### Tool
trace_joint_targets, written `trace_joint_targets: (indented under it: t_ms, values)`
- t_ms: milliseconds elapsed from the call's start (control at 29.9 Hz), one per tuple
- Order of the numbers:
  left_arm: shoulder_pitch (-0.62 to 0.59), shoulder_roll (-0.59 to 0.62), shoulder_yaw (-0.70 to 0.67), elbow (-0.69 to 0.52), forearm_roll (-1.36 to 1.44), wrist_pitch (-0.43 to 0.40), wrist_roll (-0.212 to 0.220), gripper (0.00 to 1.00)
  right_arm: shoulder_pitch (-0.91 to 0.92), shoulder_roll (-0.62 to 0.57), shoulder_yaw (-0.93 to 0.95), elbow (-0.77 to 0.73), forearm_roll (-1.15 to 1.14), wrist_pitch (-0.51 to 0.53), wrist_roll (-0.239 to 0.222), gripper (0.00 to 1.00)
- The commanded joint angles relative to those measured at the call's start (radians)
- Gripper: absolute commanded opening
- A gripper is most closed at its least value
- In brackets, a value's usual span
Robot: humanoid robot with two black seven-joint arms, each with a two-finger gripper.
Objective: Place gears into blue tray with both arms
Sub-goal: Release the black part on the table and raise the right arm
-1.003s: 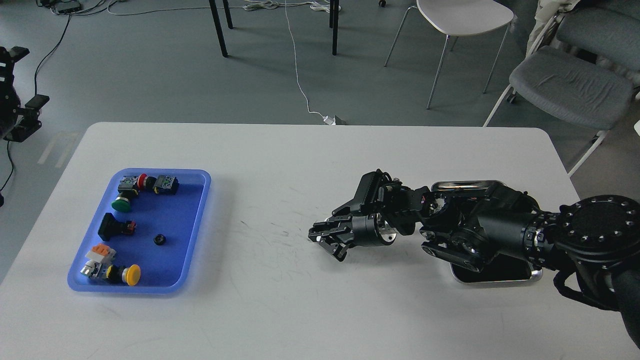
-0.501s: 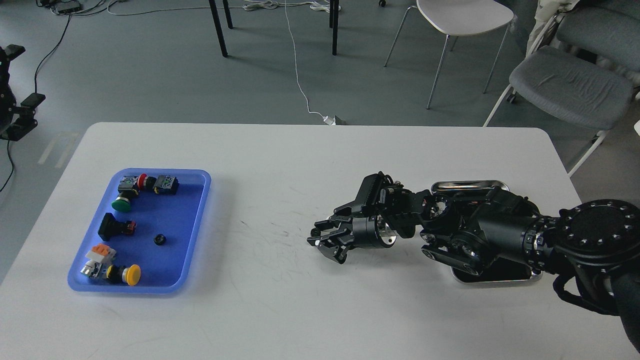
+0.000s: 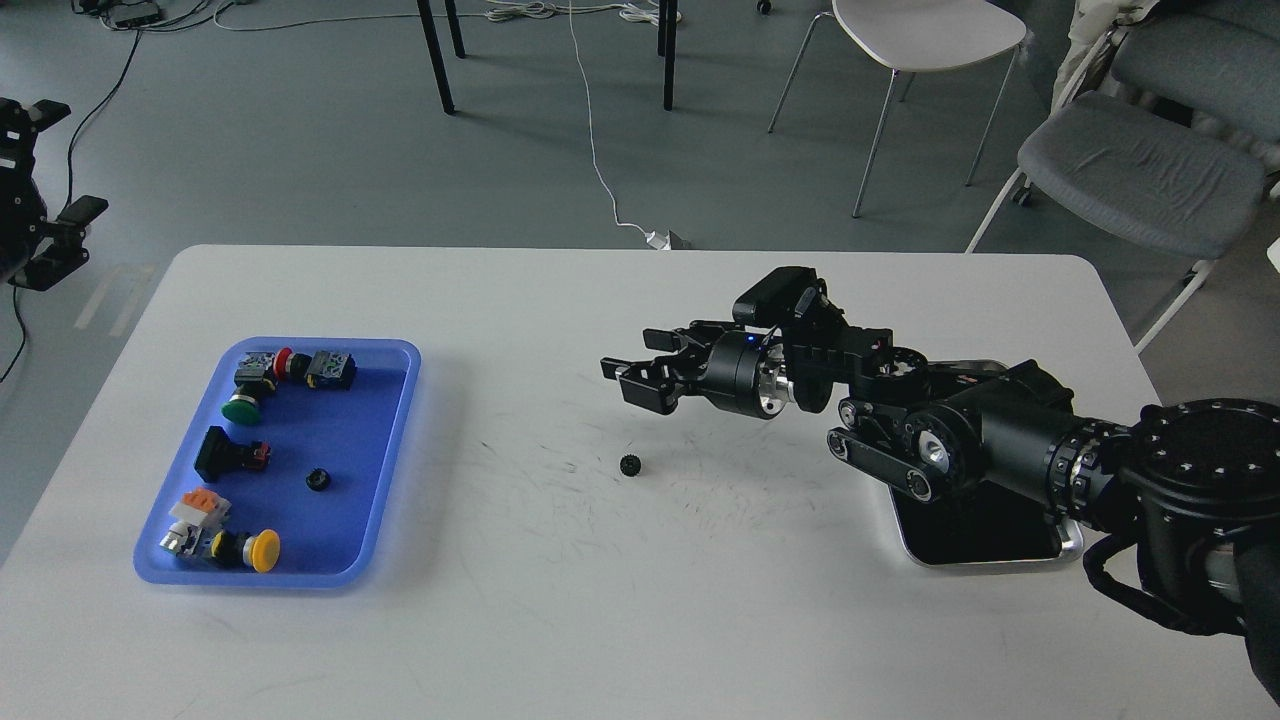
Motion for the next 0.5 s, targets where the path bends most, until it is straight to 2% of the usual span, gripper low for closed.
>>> trace_joint_targets:
  t_ms: [0, 33, 201, 334, 468]
  values:
    - [-0.007, 0.026, -0.004, 0.0, 0.001, -0.014, -0.069, 0.99, 0.038, 0.0, 0.05, -0.017, 0.199, 0.0, 0.0, 0.81]
    - [-0.007, 0.024, 0.0, 0.0, 0.003, -0.014, -0.091, 0.99, 0.052, 0.0, 0.062, -0.02, 0.262, 0.0, 0.0, 0.81]
    - [-0.007, 0.036, -0.003, -0.023, 0.029, -0.014, -0.126, 0.99, 0.098, 0.0, 0.114, -0.02, 0.512, 0.0, 0.0, 0.85]
    - [-0.013, 0.047, -0.001, -0.032, 0.033, -0.014, -0.129, 0.99, 0.109, 0.0, 0.172, -0.02, 0.645, -0.002, 0.0, 0.88]
    - [-0.013, 0.047, 0.001, -0.057, 0.093, -0.014, -0.129, 0.98, 0.101, -0.072, 0.261, -0.019, 0.716, -0.002, 0.0, 0.89]
